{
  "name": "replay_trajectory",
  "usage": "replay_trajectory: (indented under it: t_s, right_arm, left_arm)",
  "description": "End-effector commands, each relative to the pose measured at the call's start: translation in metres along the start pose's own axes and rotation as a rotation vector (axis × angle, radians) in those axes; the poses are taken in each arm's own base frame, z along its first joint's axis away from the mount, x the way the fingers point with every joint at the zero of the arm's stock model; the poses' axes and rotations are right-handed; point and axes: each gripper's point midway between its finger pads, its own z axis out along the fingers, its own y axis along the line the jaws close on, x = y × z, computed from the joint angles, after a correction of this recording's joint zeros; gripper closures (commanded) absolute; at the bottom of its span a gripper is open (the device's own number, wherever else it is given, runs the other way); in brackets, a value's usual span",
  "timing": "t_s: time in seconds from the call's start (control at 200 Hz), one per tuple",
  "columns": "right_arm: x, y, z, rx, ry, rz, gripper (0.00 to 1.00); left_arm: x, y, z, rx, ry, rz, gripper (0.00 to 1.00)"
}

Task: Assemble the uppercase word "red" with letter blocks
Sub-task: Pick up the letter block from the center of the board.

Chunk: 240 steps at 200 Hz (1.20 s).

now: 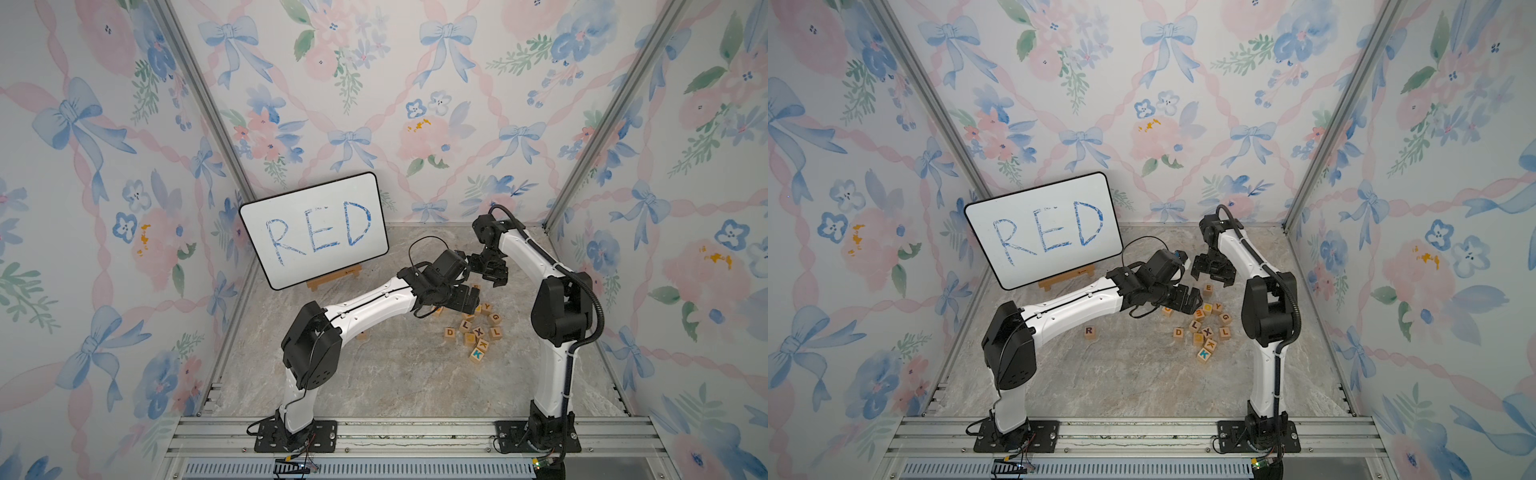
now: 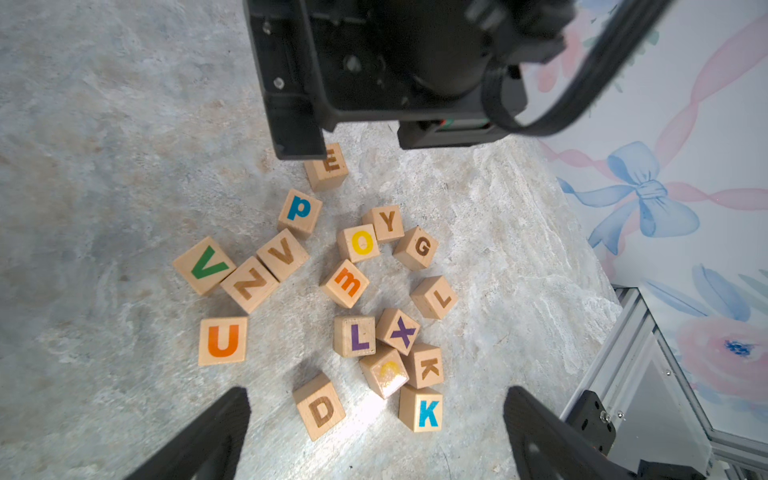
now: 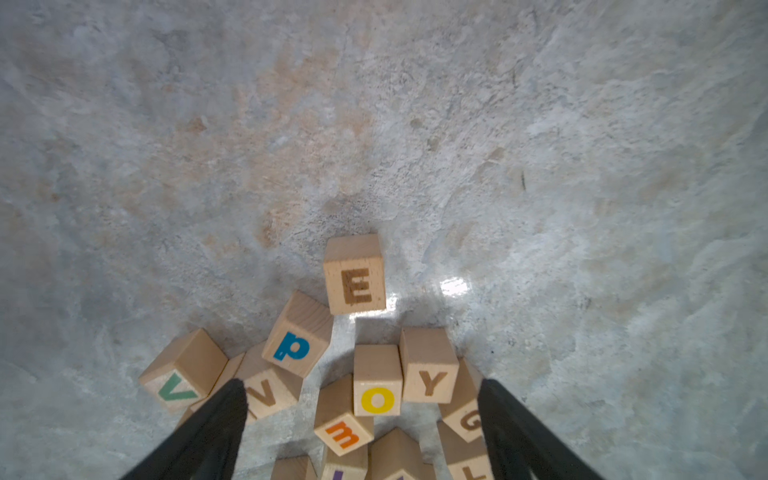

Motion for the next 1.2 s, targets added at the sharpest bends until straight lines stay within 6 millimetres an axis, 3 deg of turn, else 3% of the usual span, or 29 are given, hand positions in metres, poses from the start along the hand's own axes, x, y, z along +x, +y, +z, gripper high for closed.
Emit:
replay_trajectory:
  t_s: [0.0,0.08,0.21,0.585,0.945,1.095,1.195]
  right_arm:
    - [-0.007,0.0,0.018,-0.005,0.02,0.003,0.22]
    - [-0.01,0.0,0.028,-0.011,0.025,-0.008,0.4]
    - [-0.016,0.001,0.039,-0.011,0.023,-0.043,0.5]
    - [-0.022,0.002,0.062,-0.035,0.048,-0.047,0.45]
    - [-0.019,-0.001,0.071,-0.019,0.071,-0.049,0.6]
    - [-0.02,-0.004,0.063,-0.006,0.061,-0.052,0.73]
    - [-0.023,-0.005,0.053,-0.006,0.043,-0.053,0.76]
  left_arm:
    - [-0.009,-0.008,0.0,0.021,-0.018,0.03,0.02]
    - [-0.011,-0.007,0.002,0.021,-0.018,0.03,0.02]
    - [-0.014,-0.003,0.0,0.021,-0.023,0.018,0.02]
    - [-0.015,0.009,0.001,0.016,-0.014,-0.011,0.02]
    - [-0.018,0.012,0.003,0.024,-0.011,-0.021,0.02]
    - [-0.023,0.015,0.001,0.025,-0.018,-0.026,0.02]
    - [-0.025,0.017,-0.001,0.024,-0.024,-0.029,0.02]
